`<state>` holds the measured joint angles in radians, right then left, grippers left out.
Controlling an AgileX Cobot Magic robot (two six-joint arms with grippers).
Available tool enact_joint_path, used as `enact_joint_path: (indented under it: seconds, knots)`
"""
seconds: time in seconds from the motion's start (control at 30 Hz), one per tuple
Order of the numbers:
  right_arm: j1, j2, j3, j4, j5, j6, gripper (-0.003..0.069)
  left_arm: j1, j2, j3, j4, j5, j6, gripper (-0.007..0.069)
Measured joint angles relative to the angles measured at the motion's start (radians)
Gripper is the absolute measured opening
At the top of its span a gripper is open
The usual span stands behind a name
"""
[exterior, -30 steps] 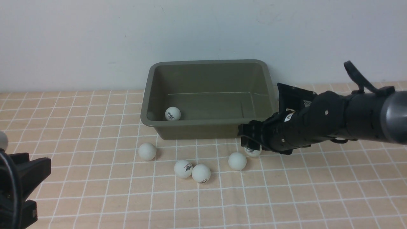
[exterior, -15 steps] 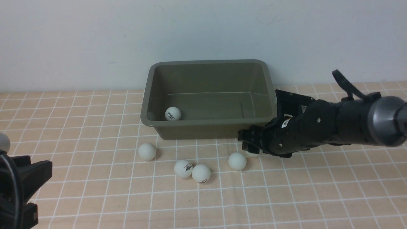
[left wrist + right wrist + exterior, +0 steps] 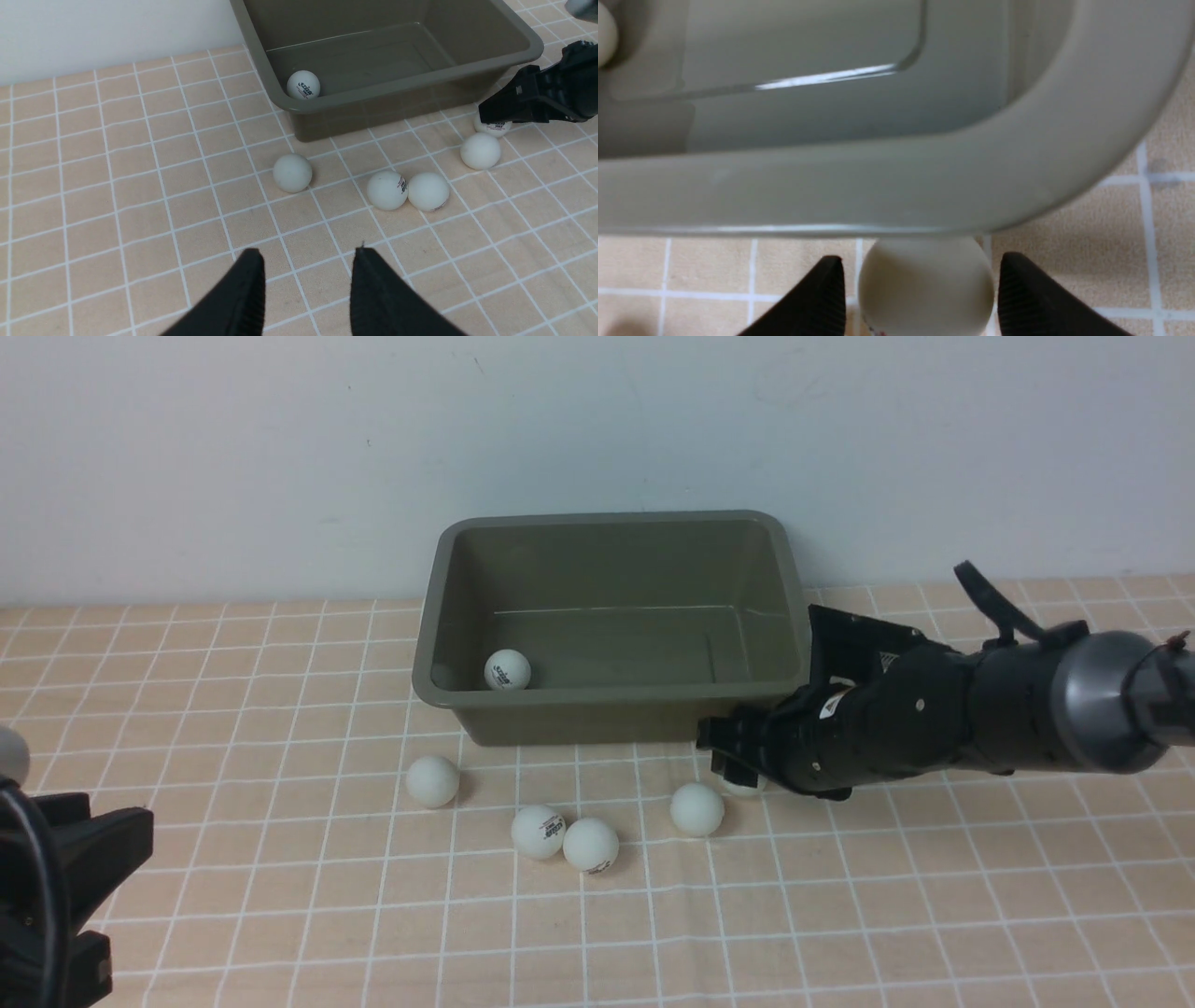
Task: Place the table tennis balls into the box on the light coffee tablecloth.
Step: 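Reach for and grasp a ping pong ball on the table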
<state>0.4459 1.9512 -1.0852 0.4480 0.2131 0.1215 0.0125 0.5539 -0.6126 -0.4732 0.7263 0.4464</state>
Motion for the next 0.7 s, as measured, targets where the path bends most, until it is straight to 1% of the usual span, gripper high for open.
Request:
enact_joint_path:
  seconds: [0.13, 0.23, 0.33, 0.43, 0.5, 0.53, 0.63, 0.7]
  knots:
    - [0.0, 0.012, 0.0, 0.0, 0.0, 0.001, 0.0401, 0.0, 0.0, 0.0, 0.0, 0.0, 0.0, 0.0206]
    - [0.0, 0.013, 0.0, 0.0, 0.006, 0.001, 0.0358, 0.0, 0.0, 0.0, 0.0, 0.0, 0.0, 0.0206]
    - [-0.006, 0.01, 0.0, -0.007, 0.024, 0.001, 0.0357, 0.0, 0.0, 0.0, 0.0, 0.0, 0.0, 0.0206]
    - [-0.031, -0.007, 0.0, -0.041, 0.079, 0.001, 0.0357, 0.0, 0.0, 0.0, 0.0, 0.0, 0.0, 0.0206]
    - [-0.069, -0.039, 0.0, -0.116, 0.161, 0.004, 0.0357, 0.0, 0.0, 0.0, 0.0, 0.0, 0.0, 0.0206]
    - [-0.076, -0.046, 0.0, -0.123, 0.161, 0.005, 0.0357, 0.0, 0.0, 0.0, 0.0, 0.0, 0.0, 0.0206]
    - [-0.135, -0.118, 0.0, -0.236, 0.263, 0.009, 0.0357, 0.0, 0.0, 0.0, 0.0, 0.0, 0.0, 0.0206]
    - [-0.161, -0.166, 0.0, -0.275, 0.311, 0.007, 0.0357, 0.0, 0.0, 0.0, 0.0, 0.0, 0.0, 0.0206]
